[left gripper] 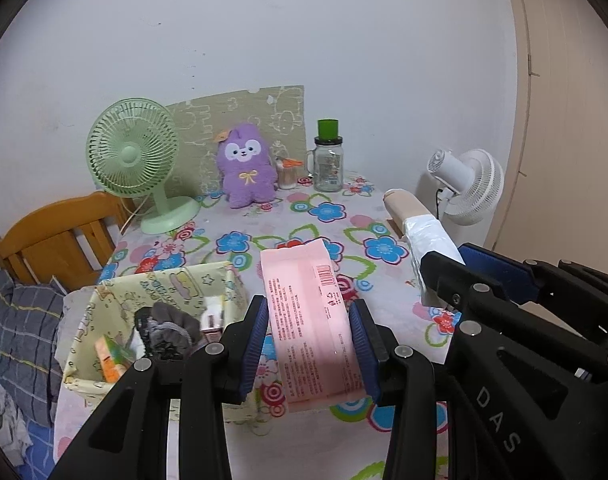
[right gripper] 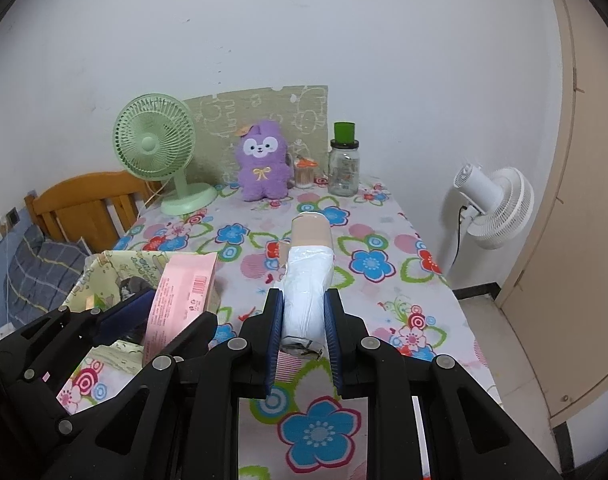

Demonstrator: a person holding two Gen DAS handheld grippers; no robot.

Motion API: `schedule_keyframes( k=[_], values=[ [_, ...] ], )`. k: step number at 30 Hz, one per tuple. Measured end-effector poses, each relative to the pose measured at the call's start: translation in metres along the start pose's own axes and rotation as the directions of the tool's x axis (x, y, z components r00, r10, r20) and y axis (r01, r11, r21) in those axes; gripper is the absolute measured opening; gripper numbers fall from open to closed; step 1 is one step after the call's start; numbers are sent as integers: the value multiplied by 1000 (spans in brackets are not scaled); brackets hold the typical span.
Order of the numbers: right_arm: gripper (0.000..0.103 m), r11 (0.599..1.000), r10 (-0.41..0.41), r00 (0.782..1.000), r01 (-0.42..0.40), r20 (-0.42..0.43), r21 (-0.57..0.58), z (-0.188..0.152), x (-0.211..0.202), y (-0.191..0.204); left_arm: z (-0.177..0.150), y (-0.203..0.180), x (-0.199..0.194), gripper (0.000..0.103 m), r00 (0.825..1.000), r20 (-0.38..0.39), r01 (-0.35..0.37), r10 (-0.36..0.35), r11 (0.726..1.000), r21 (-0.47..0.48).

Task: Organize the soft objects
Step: 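Lift the pink packet with the left tool while the right tool carries the white roll toward the box, then lower the white roll into the box and open the right tool while the left tool lowers the pink packet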

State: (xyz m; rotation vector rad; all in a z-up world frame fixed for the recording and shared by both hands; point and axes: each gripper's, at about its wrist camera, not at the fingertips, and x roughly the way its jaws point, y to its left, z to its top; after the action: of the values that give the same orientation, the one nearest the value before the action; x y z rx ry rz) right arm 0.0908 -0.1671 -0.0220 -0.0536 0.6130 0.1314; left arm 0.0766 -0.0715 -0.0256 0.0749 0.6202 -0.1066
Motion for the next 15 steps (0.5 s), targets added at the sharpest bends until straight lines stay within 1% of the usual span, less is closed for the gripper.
schedule_keyframes(
  k=[15],
  values=[
    [24,999,30,1000,-30,-8,-39,12,10,46,1,47,0,43,1000,-4,-22,21,999,-35]
  ],
)
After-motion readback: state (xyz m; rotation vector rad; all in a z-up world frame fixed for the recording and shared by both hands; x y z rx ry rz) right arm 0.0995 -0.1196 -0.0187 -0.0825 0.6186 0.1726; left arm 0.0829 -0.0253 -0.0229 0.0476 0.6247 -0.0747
